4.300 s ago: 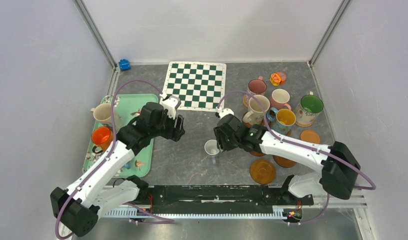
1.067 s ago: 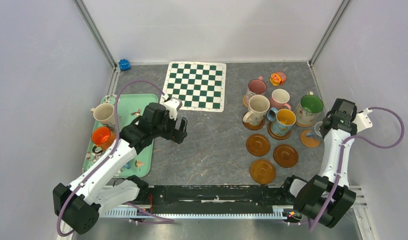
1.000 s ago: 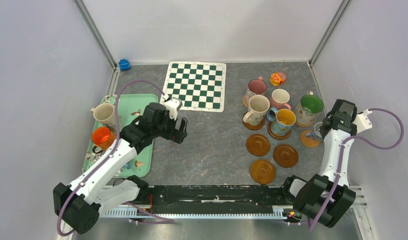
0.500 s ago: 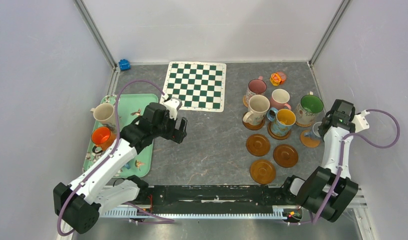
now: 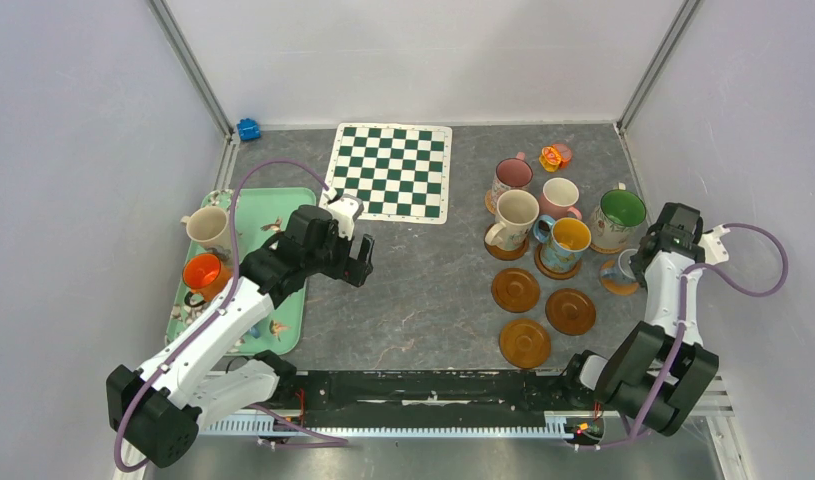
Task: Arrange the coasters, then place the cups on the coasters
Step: Place the cup on the coaster.
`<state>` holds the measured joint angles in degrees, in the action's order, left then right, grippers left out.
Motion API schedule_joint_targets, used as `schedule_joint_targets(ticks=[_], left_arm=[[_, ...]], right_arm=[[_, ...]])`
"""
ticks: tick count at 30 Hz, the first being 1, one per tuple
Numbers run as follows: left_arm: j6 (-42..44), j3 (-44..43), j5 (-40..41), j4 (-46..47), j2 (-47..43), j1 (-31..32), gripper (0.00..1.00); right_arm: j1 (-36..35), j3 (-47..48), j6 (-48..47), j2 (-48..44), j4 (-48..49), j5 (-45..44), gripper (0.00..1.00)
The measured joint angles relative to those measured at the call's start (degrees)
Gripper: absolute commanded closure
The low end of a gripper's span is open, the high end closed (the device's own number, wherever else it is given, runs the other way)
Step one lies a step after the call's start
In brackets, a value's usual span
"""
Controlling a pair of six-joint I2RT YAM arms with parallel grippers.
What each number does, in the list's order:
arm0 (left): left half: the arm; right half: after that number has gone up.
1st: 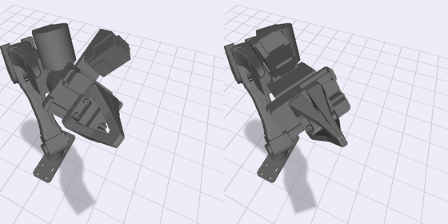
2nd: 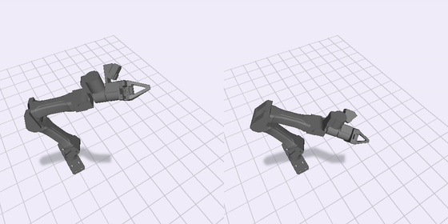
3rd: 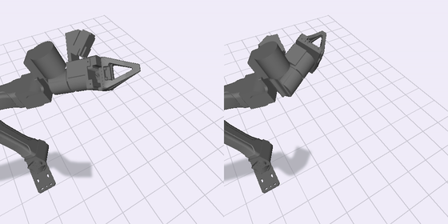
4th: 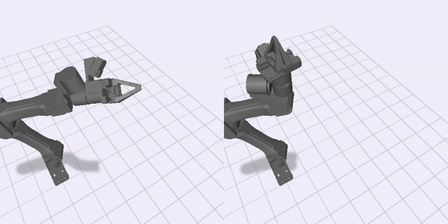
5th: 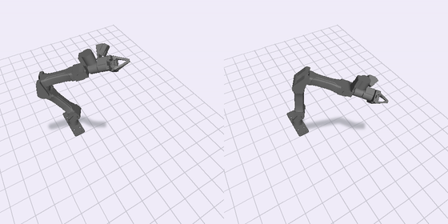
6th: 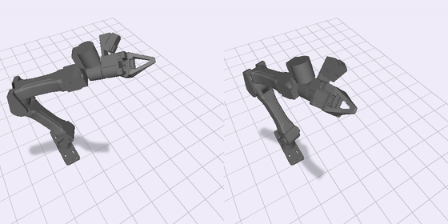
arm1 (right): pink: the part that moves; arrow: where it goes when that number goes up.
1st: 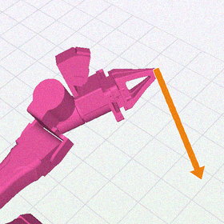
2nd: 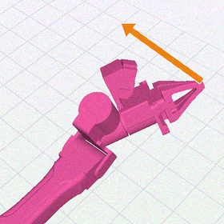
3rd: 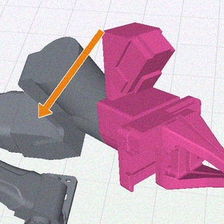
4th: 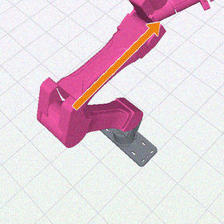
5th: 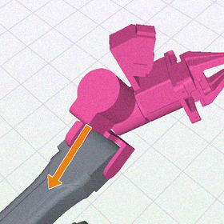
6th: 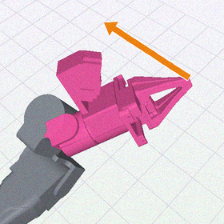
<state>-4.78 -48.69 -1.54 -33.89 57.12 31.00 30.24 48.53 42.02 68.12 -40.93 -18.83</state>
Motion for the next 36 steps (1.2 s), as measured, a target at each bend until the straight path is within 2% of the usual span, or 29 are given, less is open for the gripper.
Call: schedule_joint_targets(ticks=[14, 27, 36], left_arm=[[0.0, 0.0, 0.2, 0.0, 0.0, 0.0, 0.00], [0.0, 0.0, 0.2, 0.0, 0.0, 0.0, 0.00], [0.0, 0.0, 0.8, 0.0, 0.0, 0.0, 0.00]], right_arm=[[0.0, 0.0, 0.0, 1.4, 0.2, -0.4, 0.87], [0.0, 0.0, -0.5, 2.3, 1.4, -0.7, 0.89], [0.0, 0.0, -0.7, 3.1, 2.2, -0.7, 0.86]])
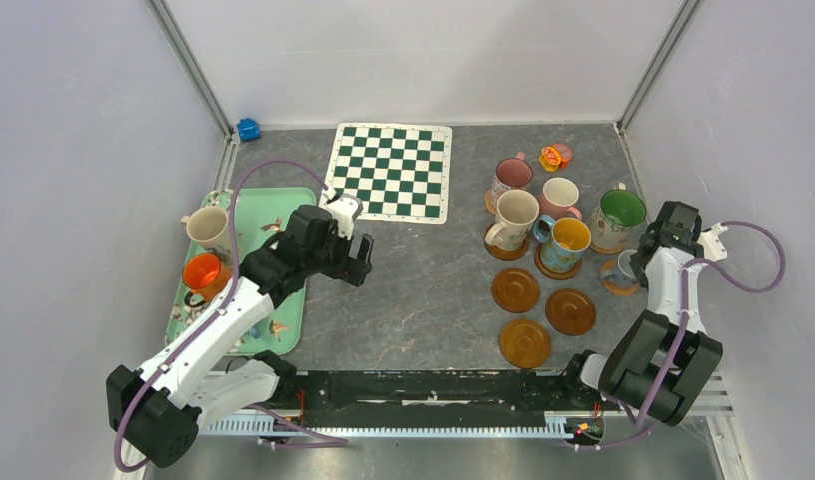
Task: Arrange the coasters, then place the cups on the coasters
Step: Place the cup on the coaster, then pick up the cup from the tray.
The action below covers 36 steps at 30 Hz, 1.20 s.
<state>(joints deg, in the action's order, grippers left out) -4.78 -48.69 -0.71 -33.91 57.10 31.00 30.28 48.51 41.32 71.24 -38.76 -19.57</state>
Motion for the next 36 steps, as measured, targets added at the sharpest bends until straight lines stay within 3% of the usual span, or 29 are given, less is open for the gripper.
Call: schedule_joint_targets(ticks=[13, 20, 31, 36], left_arm=[[0.0, 0.0, 0.2, 0.0, 0.0, 0.0, 0.00], [0.0, 0.0, 0.2, 0.0, -0.2, 0.0, 0.00], [0.0, 0.0, 1.6, 0.0, -1.8, 0.0, 0.00], [-0.3, 0.0, 4.3, 0.1, -2.6, 0.0, 0.00]], right_arm=[[0.0, 1.0, -0.9, 0.4, 1.6, 0.3, 0.69], [0.0, 4.3, -3.0, 0.7, 1.7, 2.4, 0.41], [-1.3, 9.4, -7.7, -3.7, 1.8, 11.7, 0.29], [-6.6, 9.6, -11.7, -9.2, 4.8, 18.9, 0.30]])
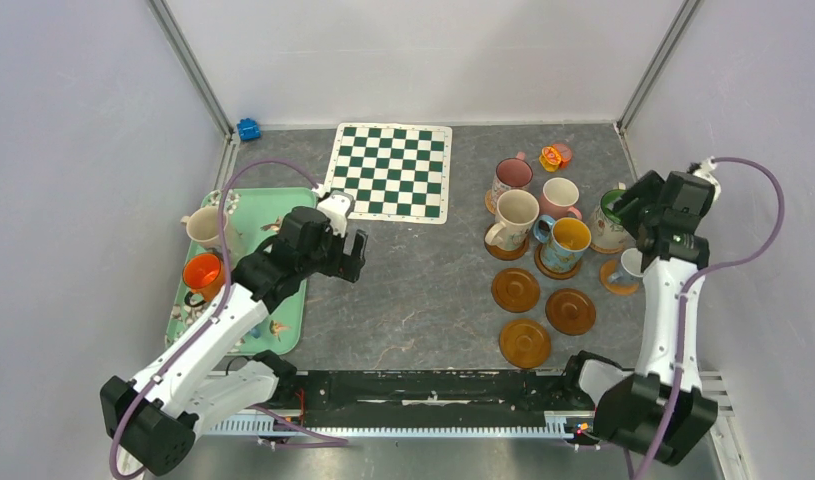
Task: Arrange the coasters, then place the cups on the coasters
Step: Pick up the cup from the tray.
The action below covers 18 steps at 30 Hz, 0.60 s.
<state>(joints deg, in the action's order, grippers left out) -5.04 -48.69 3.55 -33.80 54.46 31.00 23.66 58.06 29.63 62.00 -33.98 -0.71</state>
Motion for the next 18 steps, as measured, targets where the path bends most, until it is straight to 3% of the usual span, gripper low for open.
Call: schedule_joint_targets(ticks=[6, 13, 18], left_arm=[[-3.1, 0.0, 8.5, 0.2, -0.6, 0.1, 0.00], [-9.8, -1.1, 23.0, -2.2, -0.3, -1.2, 0.00], [-14.2, -3.6, 29.1, -3.9, 0.8, -8.7, 0.14]], right_arm=[[-11.5, -0.4, -1.2, -7.8, 8.0, 6.1, 0.35], [-31.4, -0.4, -3.4, -4.9, 11.0, 5.0, 0.35], [-45.6, -0.4, -4.9, -3.2, 11.3, 1.3, 0.36]])
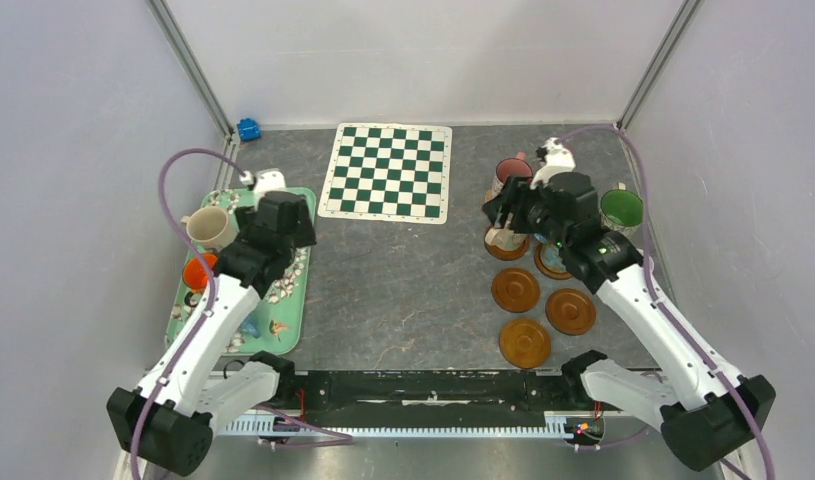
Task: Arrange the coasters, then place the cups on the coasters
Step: Pick up the cup from the tray.
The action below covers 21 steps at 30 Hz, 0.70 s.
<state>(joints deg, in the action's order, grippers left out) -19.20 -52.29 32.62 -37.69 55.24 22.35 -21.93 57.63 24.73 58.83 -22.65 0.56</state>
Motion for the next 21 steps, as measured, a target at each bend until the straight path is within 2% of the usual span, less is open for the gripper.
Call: schedule_joint_targets(ticks=[5, 10, 14, 21], left_arm=[[-1.3, -5.2, 1.4, 0.9, 4.7, -13.9, 0.13], [-0.4, -6.1, -2.9, 7.2, 8.9, -24.5, 0.14], [2.4, -6.8, -3.2, 10.4, 12.4, -27.6, 0.18], [5.6, -12.5, -6.6, 11.2, 24.2, -32.9, 0.22]], right_arm=[[-11.3, 0.0, -0.4, 1.0, 1.9, -2.3, 0.34], [-18.5, -0.1, -0.8, 2.5, 2.6, -3.8, 0.34], [-20.5, -1.9, -0.8, 1.6, 3.8, -4.1, 0.33], [-20.6, -3.7, -1.5, -0.4, 4.2, -4.1, 0.33]])
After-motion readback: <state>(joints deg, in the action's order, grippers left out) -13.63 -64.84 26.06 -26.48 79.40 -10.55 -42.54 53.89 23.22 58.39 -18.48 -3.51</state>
